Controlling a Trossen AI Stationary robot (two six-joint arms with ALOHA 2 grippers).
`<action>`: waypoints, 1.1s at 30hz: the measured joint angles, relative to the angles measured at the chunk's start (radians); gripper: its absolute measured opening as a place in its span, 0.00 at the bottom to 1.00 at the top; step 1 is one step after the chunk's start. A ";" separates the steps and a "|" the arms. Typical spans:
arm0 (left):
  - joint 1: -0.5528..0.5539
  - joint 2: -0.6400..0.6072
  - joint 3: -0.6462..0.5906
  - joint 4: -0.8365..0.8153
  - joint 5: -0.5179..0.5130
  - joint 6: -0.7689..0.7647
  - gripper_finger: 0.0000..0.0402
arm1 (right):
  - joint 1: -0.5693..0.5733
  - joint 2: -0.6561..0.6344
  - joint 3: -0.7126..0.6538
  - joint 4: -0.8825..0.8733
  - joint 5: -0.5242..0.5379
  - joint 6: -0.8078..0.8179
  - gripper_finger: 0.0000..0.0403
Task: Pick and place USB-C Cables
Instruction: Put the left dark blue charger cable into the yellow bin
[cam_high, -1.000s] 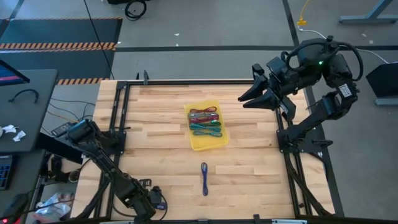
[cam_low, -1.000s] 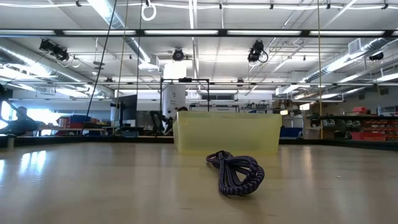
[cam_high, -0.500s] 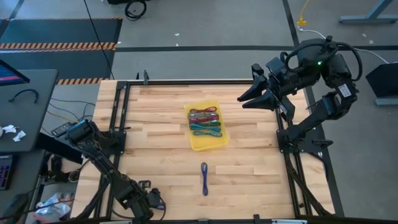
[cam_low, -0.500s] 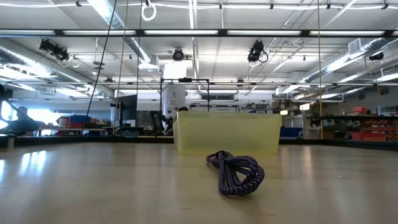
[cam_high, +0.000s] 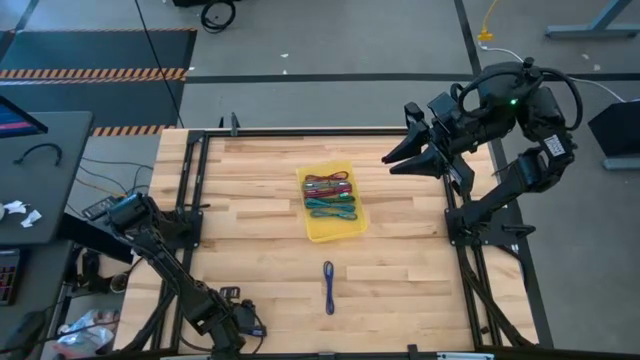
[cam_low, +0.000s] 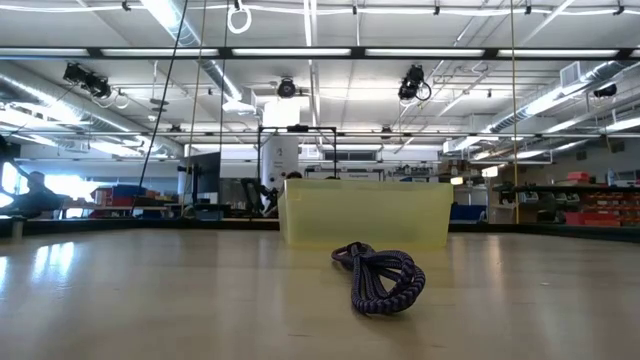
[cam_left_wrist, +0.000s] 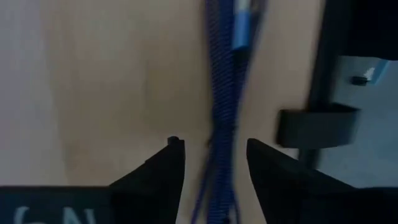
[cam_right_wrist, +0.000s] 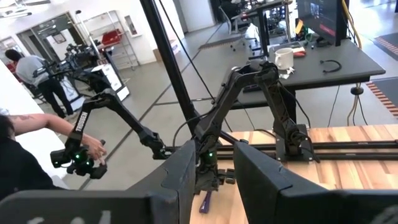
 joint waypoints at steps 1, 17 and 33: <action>0.000 0.000 -0.012 0.004 0.000 -0.015 0.45 | 0.000 0.000 0.000 0.000 0.000 0.000 0.29; -0.002 0.000 -0.072 0.061 -0.029 -0.067 0.47 | 0.000 0.000 0.000 -0.001 0.000 0.003 0.29; -0.001 -0.001 -0.072 0.047 -0.044 -0.111 0.05 | 0.000 0.000 0.000 0.002 0.001 0.003 0.29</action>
